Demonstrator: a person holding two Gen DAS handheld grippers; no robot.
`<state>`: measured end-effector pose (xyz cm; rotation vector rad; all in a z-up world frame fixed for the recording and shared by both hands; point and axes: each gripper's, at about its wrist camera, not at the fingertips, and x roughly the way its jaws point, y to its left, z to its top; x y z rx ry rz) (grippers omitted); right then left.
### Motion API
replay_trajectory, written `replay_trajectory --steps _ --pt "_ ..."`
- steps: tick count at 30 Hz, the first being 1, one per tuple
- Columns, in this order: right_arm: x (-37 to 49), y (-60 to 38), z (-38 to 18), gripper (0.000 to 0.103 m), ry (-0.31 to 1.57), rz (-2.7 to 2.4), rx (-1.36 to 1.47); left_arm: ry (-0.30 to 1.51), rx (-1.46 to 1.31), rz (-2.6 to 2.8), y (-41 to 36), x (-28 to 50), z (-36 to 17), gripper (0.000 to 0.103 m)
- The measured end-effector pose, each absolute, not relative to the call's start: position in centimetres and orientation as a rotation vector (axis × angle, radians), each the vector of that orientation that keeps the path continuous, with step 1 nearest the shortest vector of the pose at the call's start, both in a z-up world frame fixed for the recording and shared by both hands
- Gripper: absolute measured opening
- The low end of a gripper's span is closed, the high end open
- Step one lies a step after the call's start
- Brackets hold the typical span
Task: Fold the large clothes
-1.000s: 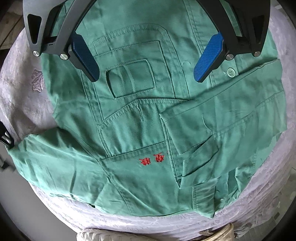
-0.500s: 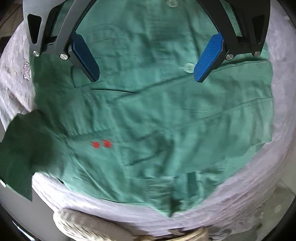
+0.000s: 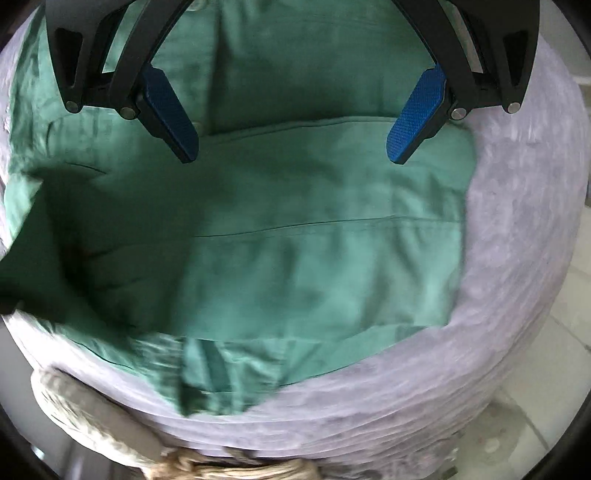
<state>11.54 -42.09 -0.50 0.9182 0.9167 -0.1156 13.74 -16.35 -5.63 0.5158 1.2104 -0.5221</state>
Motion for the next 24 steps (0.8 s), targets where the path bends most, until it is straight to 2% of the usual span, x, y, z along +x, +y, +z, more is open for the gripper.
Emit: replay_trajectory --steps 5,6,9,10,12,13,14,15,18,22,24 --pt "12.9 -39.6 -6.8 0.008 1.104 -0.219 0.964 1.217 0.480 -0.497 -13.8 15.1 -5.7 0.102" --pt "12.8 -39.6 -7.0 0.015 1.096 -0.226 0.993 1.219 0.476 -0.495 -13.5 15.3 -5.7 0.102" --pt "11.7 -40.8 -6.4 0.062 1.063 -0.255 1.066 1.234 0.462 -0.494 -12.4 16.2 -6.1 0.102" --pt "10.8 -41.2 -5.8 0.063 1.019 -0.279 1.085 1.236 0.451 -0.496 -12.1 16.4 -6.1 0.102" --pt "8.8 -42.0 -5.3 0.062 0.977 -0.350 1.106 1.235 0.432 -0.494 -11.5 16.4 -5.7 0.102" --pt "8.3 -42.7 -5.2 0.053 0.954 -0.395 1.130 1.233 0.424 -0.493 -11.2 16.5 -5.6 0.102" --pt "8.0 -43.0 -5.1 0.039 0.938 -0.421 1.149 1.232 0.417 -0.492 -10.9 16.8 -5.4 0.102" --pt "8.2 -43.4 -5.1 0.009 0.928 -0.452 1.163 1.229 0.410 -0.492 -10.6 17.1 -5.3 0.102" --pt "10.8 -42.6 -3.1 0.006 0.928 -0.433 1.033 1.212 0.392 -0.484 -9.5 17.8 -5.0 0.102" --pt "15.7 -35.9 0.0 0.006 1.025 -0.276 0.619 1.197 0.360 -0.449 -7.8 18.3 -4.7 0.102" --pt "17.7 -31.8 -1.0 0.007 1.114 -0.227 0.405 1.210 0.342 -0.420 -6.8 18.9 -5.1 0.102"
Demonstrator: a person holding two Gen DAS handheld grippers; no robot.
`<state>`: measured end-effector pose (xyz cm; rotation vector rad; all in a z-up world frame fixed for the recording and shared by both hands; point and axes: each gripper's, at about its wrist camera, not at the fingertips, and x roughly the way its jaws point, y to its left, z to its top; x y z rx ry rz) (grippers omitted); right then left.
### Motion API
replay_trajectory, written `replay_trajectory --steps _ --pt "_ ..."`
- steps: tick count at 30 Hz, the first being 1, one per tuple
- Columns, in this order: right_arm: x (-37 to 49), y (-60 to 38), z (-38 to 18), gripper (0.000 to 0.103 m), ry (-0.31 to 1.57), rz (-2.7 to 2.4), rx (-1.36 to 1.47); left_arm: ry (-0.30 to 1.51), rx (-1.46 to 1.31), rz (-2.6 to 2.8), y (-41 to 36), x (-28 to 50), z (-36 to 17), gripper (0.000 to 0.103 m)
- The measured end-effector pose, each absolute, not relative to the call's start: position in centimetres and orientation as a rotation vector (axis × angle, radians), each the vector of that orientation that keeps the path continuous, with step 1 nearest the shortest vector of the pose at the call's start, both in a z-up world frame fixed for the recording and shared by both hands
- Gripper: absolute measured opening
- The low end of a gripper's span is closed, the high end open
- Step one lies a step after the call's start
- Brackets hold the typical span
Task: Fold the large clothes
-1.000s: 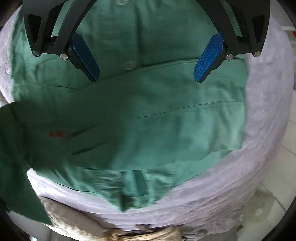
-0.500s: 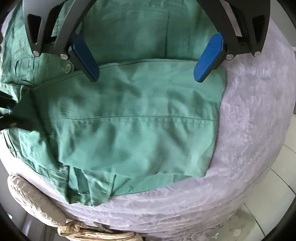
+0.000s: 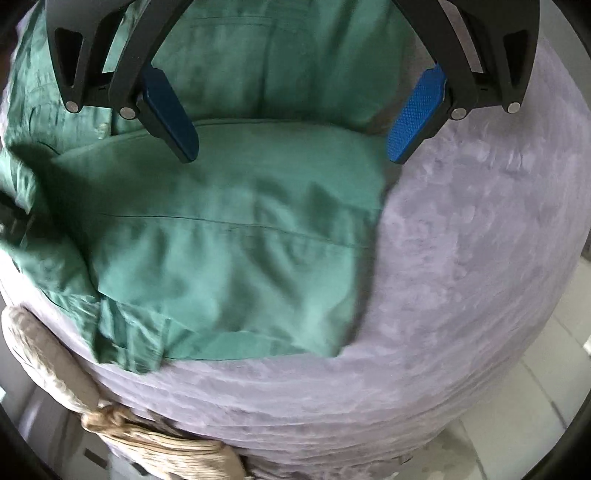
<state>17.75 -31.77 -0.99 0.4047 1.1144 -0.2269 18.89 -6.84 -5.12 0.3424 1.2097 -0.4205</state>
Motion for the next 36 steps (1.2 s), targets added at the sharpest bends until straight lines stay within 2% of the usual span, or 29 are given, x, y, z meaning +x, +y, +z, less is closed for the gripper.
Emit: replay_trajectory --steps 3,5,7,9,13,17,22,25,28,30,31,32,36 --pt "19.1 -27.4 -4.3 0.015 1.260 -0.199 0.171 1.238 0.323 -0.386 -5.6 19.0 -5.7 0.102" --pt "18.9 -26.0 -5.7 0.027 1.309 -0.197 0.075 1.249 0.313 -0.376 -5.2 19.4 -6.0 0.102" --pt "18.1 -25.3 -5.3 0.055 1.299 -0.172 0.047 1.251 0.304 -0.384 -5.2 19.5 -6.0 0.102" --pt "17.0 -25.2 -4.6 0.063 1.287 -0.122 0.093 1.246 0.300 -0.410 -5.8 19.3 -5.9 0.102" --pt "13.7 -27.7 -3.1 0.063 1.251 -0.143 0.263 1.220 0.312 -0.505 -8.6 18.2 -5.4 0.102" --pt "9.1 -35.2 -2.5 0.063 1.152 -0.267 0.673 1.127 0.384 -0.679 -13.2 15.5 -4.7 0.102" --pt "1.8 -42.4 -3.6 0.063 0.979 -0.379 1.131 0.952 0.633 -0.868 -19.0 9.8 -5.1 0.102" --pt "-1.6 -43.5 -4.6 0.063 0.937 -0.415 1.266 0.893 0.715 -0.906 -21.5 8.0 -6.0 0.102" --pt "-5.3 -43.8 -6.0 0.063 0.903 -0.456 1.373 0.918 0.690 -0.876 -23.5 8.5 -6.5 0.101" --pt "-6.3 -44.0 -6.5 0.063 0.891 -0.490 1.401 0.953 0.626 -0.848 -23.9 9.7 -6.4 0.074" --pt "-6.6 -44.4 -7.0 0.063 0.878 -0.499 1.421 0.989 0.598 -0.826 -24.0 10.8 -6.6 0.037" --pt "-7.1 -44.7 -7.3 0.063 0.860 -0.504 1.444 1.040 0.565 -0.819 -24.0 11.6 -7.0 0.023" --pt "-8.5 -45.9 -7.7 0.063 0.815 -0.526 1.473 1.216 0.291 -0.724 -20.2 16.0 -7.6 0.023"
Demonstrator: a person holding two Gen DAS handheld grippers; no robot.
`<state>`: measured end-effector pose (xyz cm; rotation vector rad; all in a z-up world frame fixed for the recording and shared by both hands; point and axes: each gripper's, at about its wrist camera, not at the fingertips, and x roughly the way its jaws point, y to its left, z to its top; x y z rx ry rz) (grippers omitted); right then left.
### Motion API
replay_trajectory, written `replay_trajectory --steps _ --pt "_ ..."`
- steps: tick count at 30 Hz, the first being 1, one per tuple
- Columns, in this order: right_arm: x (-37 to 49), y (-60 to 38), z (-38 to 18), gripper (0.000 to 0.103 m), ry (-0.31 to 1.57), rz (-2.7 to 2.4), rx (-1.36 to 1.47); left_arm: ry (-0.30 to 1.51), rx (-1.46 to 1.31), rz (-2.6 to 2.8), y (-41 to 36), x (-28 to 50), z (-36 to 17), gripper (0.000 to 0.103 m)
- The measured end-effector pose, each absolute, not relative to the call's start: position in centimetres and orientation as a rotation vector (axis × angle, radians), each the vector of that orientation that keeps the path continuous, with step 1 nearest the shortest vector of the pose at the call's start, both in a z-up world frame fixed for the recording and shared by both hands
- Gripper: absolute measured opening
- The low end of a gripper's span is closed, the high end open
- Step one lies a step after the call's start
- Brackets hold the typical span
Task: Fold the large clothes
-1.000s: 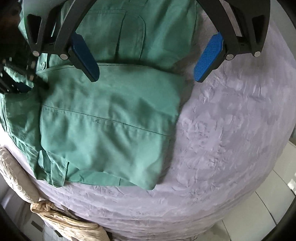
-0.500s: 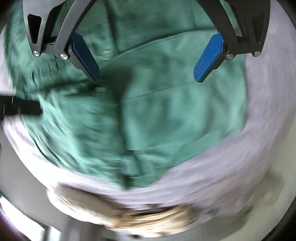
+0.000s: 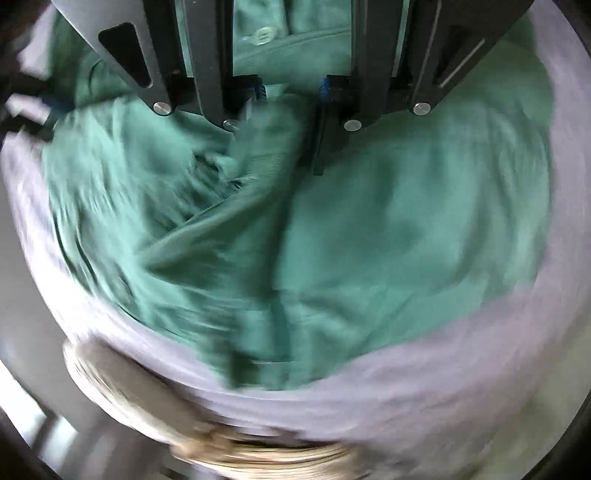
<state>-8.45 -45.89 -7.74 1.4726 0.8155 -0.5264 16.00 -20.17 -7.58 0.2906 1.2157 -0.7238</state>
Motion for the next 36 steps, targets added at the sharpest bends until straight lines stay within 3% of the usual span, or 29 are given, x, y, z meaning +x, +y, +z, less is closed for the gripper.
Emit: replay_trajectory --steps 2,6,7,8,10,15,17,18,23,26,29,30,31,33,36 --pt "-8.7 -46.4 -7.8 0.063 0.806 -0.533 1.472 1.307 0.135 -0.730 -17.3 17.6 -8.3 0.023" --pt "-8.5 -46.8 -8.1 0.063 0.804 -0.529 1.476 1.354 0.085 -0.702 -15.0 17.9 -8.7 0.024" --pt "-8.4 -46.9 -8.2 0.063 0.806 -0.528 1.477 1.355 0.089 -0.687 -14.8 18.0 -8.6 0.036" --pt "-8.3 -46.9 -8.3 0.063 0.806 -0.528 1.476 1.349 0.085 -0.652 -14.2 18.1 -8.2 0.058" --pt "-8.2 -46.9 -8.3 0.063 0.808 -0.528 1.475 1.295 0.080 -0.568 -13.0 17.9 -7.1 0.077" --pt "-8.5 -47.1 -8.1 0.062 0.797 -0.525 1.474 1.289 0.102 -0.575 -11.9 19.2 -6.9 0.078" --pt "-8.3 -47.3 -7.9 0.031 0.782 -0.526 1.466 1.315 0.161 -0.569 -12.4 19.4 -7.9 0.078" --pt "-8.2 -47.4 -7.5 0.004 0.779 -0.527 1.448 1.317 0.193 -0.566 -12.9 19.2 -8.5 0.078" --pt "-9.0 -47.7 -5.7 0.004 0.797 -0.634 1.328 1.264 0.306 -0.541 -15.3 18.1 -9.8 0.078" --pt "-10.7 -48.2 -8.3 0.005 0.899 -0.635 1.455 1.265 0.317 -0.529 -15.7 18.1 -9.8 0.078" --pt "-10.6 -48.0 -6.4 0.014 0.942 -0.473 1.408 1.266 0.320 -0.542 -15.7 18.2 -9.6 0.078" --pt "-10.2 -48.0 -5.1 0.020 0.938 -0.442 1.349 1.259 0.330 -0.542 -15.5 18.2 -9.6 0.078" --pt "-9.7 -48.4 -3.5 0.041 0.920 -0.423 1.277 1.253 0.339 -0.539 -15.1 18.2 -9.4 0.078" --pt "-8.5 -49.7 -1.4 0.070 0.874 -0.450 1.166 1.243 0.351 -0.532 -15.7 18.5 -9.3 0.078" --pt "-5.5 -52.7 -1.0 0.070 0.849 -0.485 1.090 1.231 0.351 -0.519 -16.2 18.9 -8.7 0.078"
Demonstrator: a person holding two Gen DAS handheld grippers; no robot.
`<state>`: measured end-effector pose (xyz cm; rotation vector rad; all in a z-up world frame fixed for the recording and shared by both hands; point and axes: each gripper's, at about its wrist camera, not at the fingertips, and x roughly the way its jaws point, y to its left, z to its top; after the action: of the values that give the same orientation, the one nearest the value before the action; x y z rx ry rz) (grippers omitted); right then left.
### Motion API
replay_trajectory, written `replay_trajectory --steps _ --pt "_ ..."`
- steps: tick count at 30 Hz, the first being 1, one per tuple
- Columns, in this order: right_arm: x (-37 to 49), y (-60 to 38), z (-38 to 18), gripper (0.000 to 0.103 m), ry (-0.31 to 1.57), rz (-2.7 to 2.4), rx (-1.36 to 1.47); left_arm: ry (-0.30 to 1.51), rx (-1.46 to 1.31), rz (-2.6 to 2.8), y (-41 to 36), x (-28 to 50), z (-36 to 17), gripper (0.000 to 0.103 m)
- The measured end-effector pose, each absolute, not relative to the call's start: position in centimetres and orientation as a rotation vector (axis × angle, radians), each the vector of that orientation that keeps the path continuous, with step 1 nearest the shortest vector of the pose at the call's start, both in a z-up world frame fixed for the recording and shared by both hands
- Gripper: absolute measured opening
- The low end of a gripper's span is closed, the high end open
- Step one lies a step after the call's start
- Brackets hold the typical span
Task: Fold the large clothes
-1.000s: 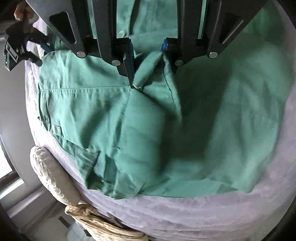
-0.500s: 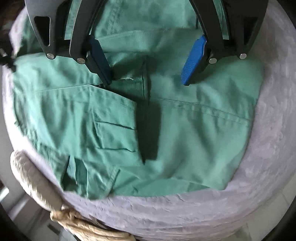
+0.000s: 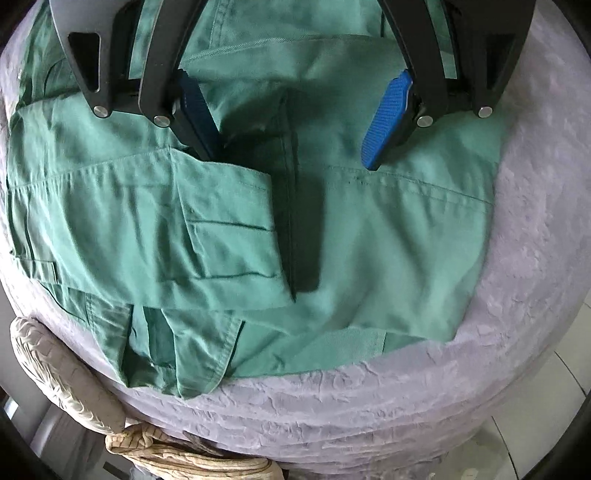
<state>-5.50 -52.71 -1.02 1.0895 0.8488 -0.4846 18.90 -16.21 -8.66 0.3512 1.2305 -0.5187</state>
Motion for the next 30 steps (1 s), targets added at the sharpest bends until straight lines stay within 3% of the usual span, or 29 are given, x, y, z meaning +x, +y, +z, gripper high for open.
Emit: replay_trajectory --steps 5,6,7,8,11,13,20,21,23,30 --pt "0.9 -57.0 -5.2 0.068 0.909 -0.503 1.105 1.225 0.353 -0.504 -16.9 18.9 -8.7 0.078" --pt "1.7 -57.3 -5.8 0.059 0.916 -0.496 1.110 1.223 0.354 -0.503 -17.0 18.9 -8.7 0.078" --pt "2.4 -57.5 -6.3 0.015 0.927 -0.488 1.114 1.221 0.359 -0.501 -17.1 18.9 -8.8 0.078" --pt "2.8 -57.5 -6.6 0.003 0.951 -0.494 1.110 1.219 0.367 -0.499 -17.1 18.8 -9.0 0.078" --pt "2.6 -57.2 -6.5 0.002 0.967 -0.548 1.016 1.217 0.372 -0.504 -16.7 18.5 -10.1 0.079" --pt "2.1 -57.7 -7.8 0.002 1.002 -0.576 1.012 1.213 0.374 -0.505 -16.6 18.6 -10.7 0.086" --pt "-0.9 -58.0 -7.3 0.003 0.949 -0.653 1.096 1.174 0.411 -0.476 -15.0 19.5 -8.2 0.086" --pt "-1.3 -57.7 -6.7 0.003 0.950 -0.658 1.086 1.167 0.409 -0.477 -14.6 19.6 -7.7 0.086" --pt "-2.3 -56.4 -4.9 0.003 0.947 -0.657 1.047 1.160 0.399 -0.489 -13.9 19.6 -6.7 0.074" --pt "-3.9 -49.7 -2.6 0.003 1.002 -0.536 0.964 1.173 0.472 -0.560 -16.5 17.8 -8.3 0.074"
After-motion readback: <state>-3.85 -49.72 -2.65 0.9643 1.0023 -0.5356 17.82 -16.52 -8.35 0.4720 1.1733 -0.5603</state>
